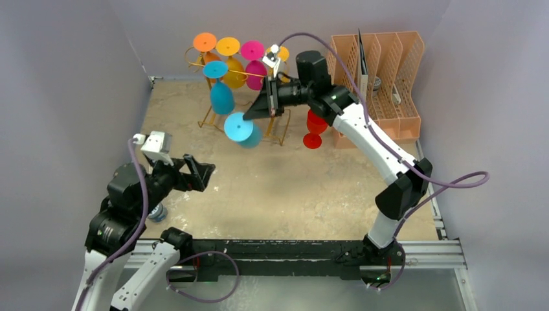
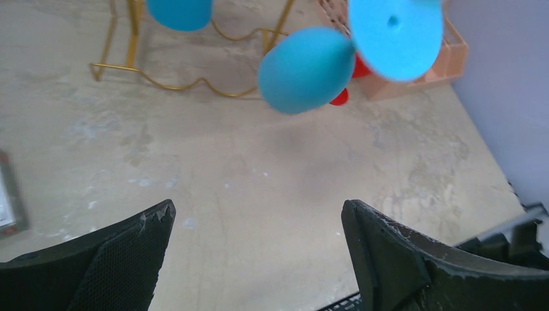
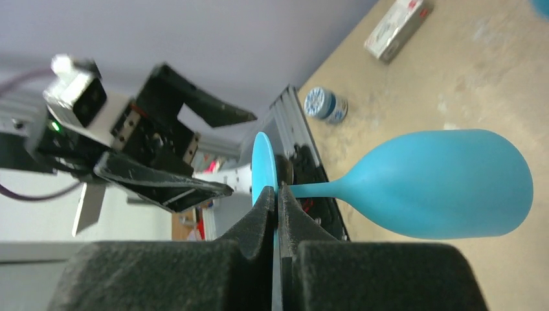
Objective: Take the wine glass off the wine glass rack
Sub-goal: Place the wine glass at the center of the board.
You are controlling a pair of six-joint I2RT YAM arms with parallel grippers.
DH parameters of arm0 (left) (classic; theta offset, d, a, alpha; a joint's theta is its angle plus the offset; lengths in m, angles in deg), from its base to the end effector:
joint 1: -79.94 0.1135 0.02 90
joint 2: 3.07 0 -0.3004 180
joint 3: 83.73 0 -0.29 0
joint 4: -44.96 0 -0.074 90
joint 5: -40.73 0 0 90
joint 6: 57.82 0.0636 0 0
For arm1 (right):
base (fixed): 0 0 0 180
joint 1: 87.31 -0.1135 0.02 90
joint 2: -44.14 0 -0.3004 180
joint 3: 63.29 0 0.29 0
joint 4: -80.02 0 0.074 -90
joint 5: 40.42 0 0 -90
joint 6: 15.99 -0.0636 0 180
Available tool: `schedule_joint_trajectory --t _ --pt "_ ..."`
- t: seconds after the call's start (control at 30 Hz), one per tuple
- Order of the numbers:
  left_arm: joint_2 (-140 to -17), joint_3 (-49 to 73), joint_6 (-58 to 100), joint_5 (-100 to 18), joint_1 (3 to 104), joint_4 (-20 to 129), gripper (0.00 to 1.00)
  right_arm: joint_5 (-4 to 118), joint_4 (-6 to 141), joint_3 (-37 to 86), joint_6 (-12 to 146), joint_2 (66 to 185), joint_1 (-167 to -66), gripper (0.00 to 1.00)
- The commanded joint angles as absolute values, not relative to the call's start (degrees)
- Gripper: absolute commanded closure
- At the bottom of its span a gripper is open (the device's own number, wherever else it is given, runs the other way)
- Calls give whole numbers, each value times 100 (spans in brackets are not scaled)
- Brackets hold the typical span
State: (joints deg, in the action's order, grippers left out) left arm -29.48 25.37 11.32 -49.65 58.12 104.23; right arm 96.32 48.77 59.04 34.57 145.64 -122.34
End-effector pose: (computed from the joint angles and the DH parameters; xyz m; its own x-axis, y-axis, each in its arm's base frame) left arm 0.0845 -0.0334 0.4152 -0.3515 -0.2428 -0.9041 0.2574 0.9035 -0.3427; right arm 0.3555 0.3057 0.4897 -0.7369 0.0151 -0.6759 -0.6627 0.1818 0.7265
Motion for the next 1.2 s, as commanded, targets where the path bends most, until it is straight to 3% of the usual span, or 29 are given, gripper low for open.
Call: schedule_joint_trajectory --t 0.0,0.17,0.37,0.83,1.17 --pt "-3482 2580 727 -3446 5828 9771 2 9753 5212 5019 4012 13970 -12471 100" --pt "-3813 2783 248 -2179 5832 8878 8 9704 6050 4042 3743 13507 -12482 100" --pt "-3844 3047 -372 -1565 5829 8055 17 9737 6449 3670 3648 13333 -12497 100" --pt "-4231 3688 -1519 -1666 5832 6741 45 9987 7781 3101 2826 13300 -12548 100" --pt "-4161 3774 -1563 -1579 5832 6553 76 10100 7955 3004 2700 13410 -12553 100"
